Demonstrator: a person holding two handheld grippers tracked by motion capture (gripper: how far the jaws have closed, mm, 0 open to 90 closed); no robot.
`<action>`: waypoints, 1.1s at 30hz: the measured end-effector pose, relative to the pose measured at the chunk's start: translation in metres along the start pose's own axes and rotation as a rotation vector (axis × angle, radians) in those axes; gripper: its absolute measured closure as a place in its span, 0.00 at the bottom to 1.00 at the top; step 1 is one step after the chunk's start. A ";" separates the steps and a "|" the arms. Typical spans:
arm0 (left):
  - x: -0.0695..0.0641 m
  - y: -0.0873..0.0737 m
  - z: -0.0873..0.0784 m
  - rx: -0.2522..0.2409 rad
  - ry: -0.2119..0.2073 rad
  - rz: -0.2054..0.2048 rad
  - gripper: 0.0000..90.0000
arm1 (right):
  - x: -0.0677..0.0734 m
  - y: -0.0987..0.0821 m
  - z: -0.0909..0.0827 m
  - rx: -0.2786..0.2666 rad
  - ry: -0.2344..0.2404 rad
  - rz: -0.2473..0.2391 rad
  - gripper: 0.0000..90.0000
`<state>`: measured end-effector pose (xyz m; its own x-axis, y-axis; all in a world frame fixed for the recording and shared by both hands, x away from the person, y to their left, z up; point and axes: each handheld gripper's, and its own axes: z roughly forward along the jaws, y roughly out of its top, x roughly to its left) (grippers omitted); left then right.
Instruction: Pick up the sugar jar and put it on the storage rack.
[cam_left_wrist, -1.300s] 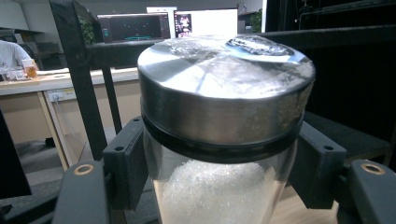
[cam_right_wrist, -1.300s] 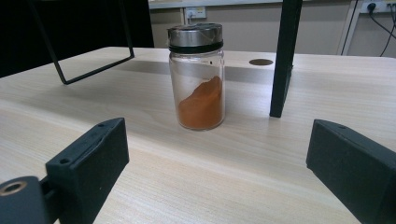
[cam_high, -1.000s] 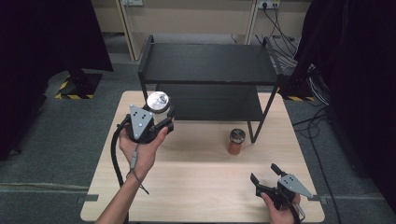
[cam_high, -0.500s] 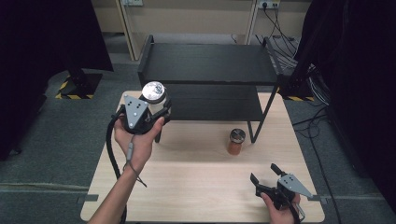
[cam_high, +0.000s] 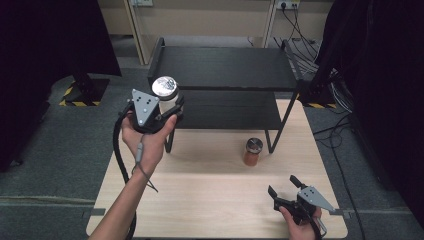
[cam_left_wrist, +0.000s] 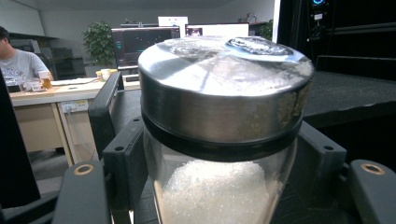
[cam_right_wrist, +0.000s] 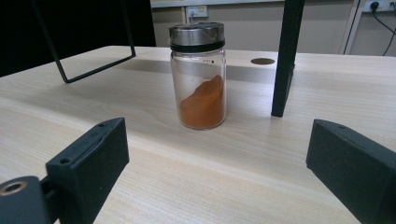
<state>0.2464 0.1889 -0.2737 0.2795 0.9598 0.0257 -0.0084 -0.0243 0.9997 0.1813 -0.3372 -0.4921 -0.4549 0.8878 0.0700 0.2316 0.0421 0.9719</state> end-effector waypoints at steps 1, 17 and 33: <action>0.000 0.001 0.000 -0.002 0.001 0.000 0.34 | 0.000 0.000 0.000 0.000 0.000 0.000 0.07; -0.001 0.021 0.007 -0.011 0.014 0.002 0.34 | 0.000 0.000 0.000 0.002 0.001 -0.001 0.07; -0.003 0.041 0.019 -0.009 0.030 -0.002 0.34 | 0.000 0.000 0.000 0.000 0.002 0.001 0.07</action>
<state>0.2636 0.1801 -0.2331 0.2502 0.9679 0.0237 -0.0164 -0.0203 0.9997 0.1815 -0.3376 -0.4921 -0.4564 0.8869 0.0714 0.2321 0.0412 0.9718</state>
